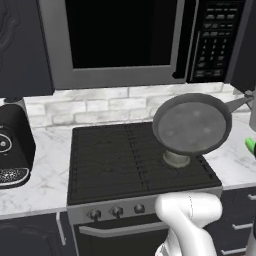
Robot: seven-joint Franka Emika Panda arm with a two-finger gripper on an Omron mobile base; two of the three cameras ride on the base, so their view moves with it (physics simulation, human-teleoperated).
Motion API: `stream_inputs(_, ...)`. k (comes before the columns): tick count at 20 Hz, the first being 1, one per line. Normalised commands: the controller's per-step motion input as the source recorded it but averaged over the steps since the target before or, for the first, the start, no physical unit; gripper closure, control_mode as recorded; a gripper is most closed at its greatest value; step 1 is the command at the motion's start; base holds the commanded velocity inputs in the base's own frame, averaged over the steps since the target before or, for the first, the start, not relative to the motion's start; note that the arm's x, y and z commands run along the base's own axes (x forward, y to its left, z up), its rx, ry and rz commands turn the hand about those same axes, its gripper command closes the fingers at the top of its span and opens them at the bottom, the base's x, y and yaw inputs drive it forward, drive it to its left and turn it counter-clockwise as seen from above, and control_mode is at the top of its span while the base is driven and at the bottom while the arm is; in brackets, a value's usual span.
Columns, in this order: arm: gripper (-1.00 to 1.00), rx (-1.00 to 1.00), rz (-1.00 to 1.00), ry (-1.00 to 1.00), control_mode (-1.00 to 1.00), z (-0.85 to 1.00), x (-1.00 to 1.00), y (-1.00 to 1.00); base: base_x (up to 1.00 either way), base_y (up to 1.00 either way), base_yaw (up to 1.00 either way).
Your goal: Pick the pan from the cabinet and place it on the stove. Then turn on the stove burner for the pan.
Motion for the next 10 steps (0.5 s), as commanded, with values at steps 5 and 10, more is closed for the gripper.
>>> stream_inputs(5,1.0,0.0,0.0,0.0,1.0,0.0,0.0,0.0,0.19,0.05,-0.01)
stream_inputs(10,1.0,0.0,0.0,0.0,1.0,0.0,0.0,0.0,0.4,0.16,0.0)
